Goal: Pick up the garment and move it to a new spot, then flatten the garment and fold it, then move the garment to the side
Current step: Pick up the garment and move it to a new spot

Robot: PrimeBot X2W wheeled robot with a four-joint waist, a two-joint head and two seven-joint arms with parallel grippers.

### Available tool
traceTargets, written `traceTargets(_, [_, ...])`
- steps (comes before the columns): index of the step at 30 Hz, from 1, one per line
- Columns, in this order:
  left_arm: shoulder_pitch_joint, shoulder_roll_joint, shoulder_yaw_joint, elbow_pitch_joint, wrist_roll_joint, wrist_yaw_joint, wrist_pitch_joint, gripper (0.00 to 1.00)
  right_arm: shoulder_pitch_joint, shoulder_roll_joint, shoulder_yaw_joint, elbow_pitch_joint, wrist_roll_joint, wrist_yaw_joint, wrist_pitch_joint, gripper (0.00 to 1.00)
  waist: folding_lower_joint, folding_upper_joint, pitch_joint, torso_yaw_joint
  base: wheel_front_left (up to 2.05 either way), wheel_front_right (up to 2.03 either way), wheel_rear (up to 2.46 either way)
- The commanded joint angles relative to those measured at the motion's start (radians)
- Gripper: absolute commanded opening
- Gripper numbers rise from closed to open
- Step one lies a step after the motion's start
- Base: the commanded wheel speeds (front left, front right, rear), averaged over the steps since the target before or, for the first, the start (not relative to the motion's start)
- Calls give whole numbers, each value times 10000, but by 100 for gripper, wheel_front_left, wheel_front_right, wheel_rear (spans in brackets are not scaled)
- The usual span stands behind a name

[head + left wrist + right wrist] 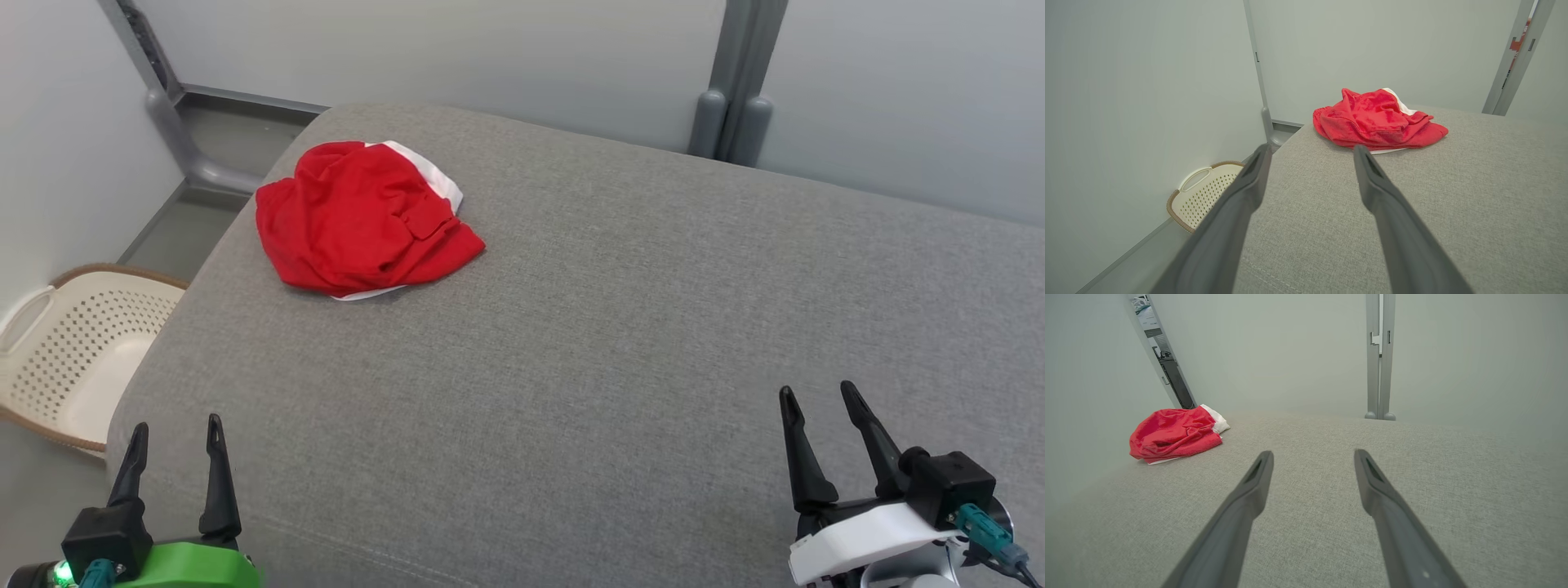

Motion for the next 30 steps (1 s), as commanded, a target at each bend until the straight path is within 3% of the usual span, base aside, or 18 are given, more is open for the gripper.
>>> traceTargets(1, [10, 49, 17, -39, -58, 52, -2, 100, -118, -49, 5, 22, 30, -16, -35, 100, 0, 0, 113, 476, 0, 0, 0])
traceTargets(17, [125, -3, 184, -53, -199, 146, -2, 100, -337, -129, 191, 102, 10, -16, -29, 100, 0, 0, 292, 1518, 0, 0, 0])
traceTargets(30, [-76, -122, 243, -10, -215, 175, -2, 100, -443, -298, 251, 8, -26, -18, 76, 100, 0, 0, 523, 1347, 0, 0, 0])
